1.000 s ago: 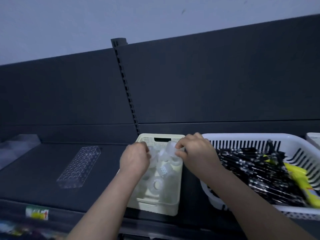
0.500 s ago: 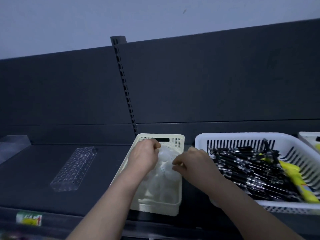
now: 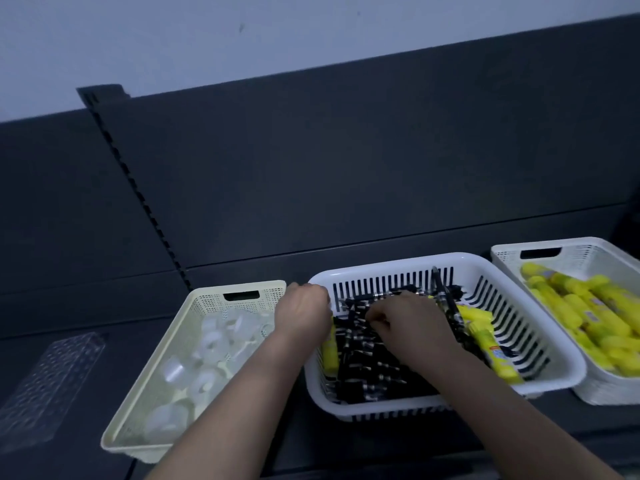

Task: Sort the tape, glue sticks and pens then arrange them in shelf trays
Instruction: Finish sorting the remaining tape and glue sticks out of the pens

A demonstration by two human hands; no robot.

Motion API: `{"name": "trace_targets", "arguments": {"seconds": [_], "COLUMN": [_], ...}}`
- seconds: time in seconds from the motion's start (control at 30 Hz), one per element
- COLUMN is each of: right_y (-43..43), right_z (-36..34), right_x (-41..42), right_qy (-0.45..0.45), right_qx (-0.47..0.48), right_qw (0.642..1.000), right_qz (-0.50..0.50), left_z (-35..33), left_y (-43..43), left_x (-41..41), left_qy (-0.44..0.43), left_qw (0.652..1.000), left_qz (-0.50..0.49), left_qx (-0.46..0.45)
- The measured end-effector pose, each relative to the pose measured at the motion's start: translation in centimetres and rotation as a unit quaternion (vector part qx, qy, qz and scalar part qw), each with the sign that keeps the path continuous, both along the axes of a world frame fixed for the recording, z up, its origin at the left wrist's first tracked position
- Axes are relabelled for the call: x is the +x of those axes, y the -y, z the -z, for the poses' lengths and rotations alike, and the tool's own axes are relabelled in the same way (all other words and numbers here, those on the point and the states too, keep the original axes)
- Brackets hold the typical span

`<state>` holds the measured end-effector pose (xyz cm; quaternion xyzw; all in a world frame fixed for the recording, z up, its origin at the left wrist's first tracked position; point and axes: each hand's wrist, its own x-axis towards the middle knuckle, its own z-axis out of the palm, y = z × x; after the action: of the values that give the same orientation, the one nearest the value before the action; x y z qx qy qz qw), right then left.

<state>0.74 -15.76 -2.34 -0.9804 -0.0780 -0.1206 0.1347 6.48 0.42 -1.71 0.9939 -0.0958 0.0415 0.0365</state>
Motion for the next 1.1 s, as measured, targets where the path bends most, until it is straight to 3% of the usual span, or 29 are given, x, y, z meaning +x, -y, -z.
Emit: {"name": "trace_targets", "arguments": {"seconds": [0.17,0.33,0.47,0.6,0.83,1.03,1.1], "right_y": [0.9,2.2,2.7,4.1,7.2,10.6,11.2], "right_z": [0.3,0.2,-0.2,-0.5,-0.3,-1.5,-1.3], "right_x": [0.4,0.5,0.4,0.1,-0.4,-1.9,-2.4], "right_qy": [-0.004,-0.012,-0.007,-0.010,-0.023,-0.076,-0.112], "right_qx": [0.015,0.010,0.021,0.022,0.003,-0.086,-0.103], "right_qw": [1.000,1.000,1.000,0.999,1.000,0.985,0.978], "right_qz": [-0.008,-0.007,-0.021,-0.027,0.000,0.130,0.142], "left_z": [0.4,1.0,0.8,1.2,1.0,-0.6,-1.2], "left_y": [1.9,4.0,4.6,5.3,6.2,9.2,10.6], "left_x": [-0.4,-1.3,-1.5,-1.8,-1.7,-1.8,-2.0], "left_qy": [0.037,0.018,0.010,-0.034,-0.066,0.056,0.055], "left_qw": [0.979,0.979,0.979,0.988,0.995,0.993,0.986], "left_qz": [0.016,0.039,-0.006,-0.029,-0.069,-0.016,0.013], "left_qx": [0.199,0.199,0.205,0.146,-0.043,-0.106,-0.156]}}
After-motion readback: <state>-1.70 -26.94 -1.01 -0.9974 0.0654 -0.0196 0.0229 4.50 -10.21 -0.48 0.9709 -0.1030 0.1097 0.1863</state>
